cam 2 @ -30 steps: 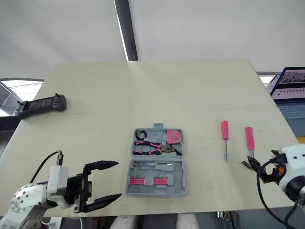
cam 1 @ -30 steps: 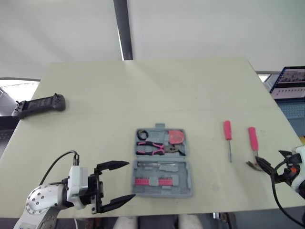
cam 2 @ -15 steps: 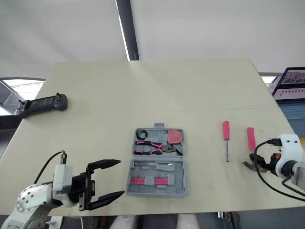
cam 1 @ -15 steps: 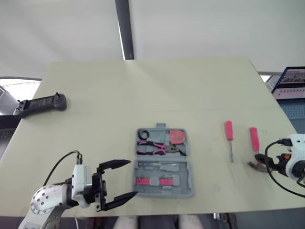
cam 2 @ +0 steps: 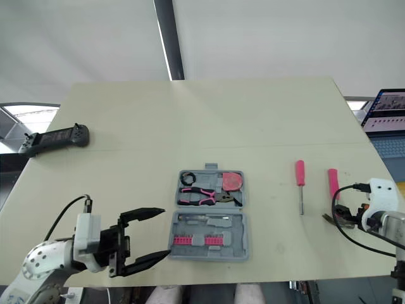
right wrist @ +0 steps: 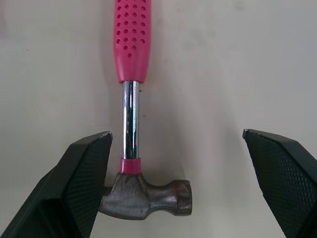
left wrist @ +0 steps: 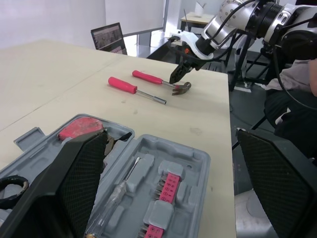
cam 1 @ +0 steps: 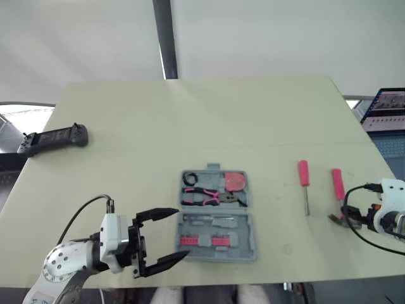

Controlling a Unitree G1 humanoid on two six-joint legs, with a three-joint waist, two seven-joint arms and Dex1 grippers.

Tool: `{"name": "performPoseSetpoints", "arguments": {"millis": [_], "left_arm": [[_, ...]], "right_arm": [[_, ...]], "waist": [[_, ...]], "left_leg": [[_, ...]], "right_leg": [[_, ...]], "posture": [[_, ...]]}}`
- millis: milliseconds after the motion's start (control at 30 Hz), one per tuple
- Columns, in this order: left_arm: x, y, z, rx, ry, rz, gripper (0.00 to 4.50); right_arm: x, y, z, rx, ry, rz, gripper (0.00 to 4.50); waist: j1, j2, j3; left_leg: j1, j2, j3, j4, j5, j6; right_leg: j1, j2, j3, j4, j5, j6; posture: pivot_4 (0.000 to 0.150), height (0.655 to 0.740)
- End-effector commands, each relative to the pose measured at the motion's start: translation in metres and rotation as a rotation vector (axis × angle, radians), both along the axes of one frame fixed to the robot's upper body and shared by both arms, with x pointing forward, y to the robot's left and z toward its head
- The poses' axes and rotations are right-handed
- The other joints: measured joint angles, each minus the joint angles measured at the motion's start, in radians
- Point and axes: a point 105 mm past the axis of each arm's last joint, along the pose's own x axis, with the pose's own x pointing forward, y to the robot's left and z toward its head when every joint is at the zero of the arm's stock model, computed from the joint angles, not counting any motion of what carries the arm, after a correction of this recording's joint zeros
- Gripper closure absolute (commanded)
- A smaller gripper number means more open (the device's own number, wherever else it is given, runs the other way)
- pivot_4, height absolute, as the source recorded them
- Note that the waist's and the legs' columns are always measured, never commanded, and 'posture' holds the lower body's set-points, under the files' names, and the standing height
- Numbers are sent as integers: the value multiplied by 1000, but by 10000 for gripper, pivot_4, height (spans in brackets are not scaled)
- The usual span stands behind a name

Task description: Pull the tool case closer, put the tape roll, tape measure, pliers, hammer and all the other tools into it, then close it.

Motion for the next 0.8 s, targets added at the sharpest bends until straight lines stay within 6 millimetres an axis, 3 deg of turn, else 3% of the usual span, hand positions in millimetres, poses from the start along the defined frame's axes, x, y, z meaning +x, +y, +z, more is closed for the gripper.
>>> {"name": "performPoseSetpoints", "arguments": {"millis": [33,200,767,800], "left_arm": [[-3,-4,8,-15,-22,-20,0],[-3,-4,6,-14,-17,-18,0],[-9,3,-9,-12,3,-14,0],[-10,4,-9,-12,3,-14,0]], "right_arm": [[0,1,-1,-22,17,-13,5776],[1,7,-4,-13,28,3,29560],[-13,9,-19,53,90,-28,29560],[-13,9,-19,54,89,-29,32312]], "waist": [[0,0,0],[0,0,0],[2,0,0],[2,0,0]], "left_leg": [[0,0,0,0,0,0],[0,0,0,0,0,0],[-1,0,-1,-1,0,0],[-1,0,-1,-1,0,0]], "right_leg": [[0,0,0,0,0,0],[0,0,0,0,0,0],[0,0,0,-1,0,0],[0,0,0,-1,0,0]], "posture": [[1500,7400],[1500,7400],[1500,7400],[1500,7400]]}}
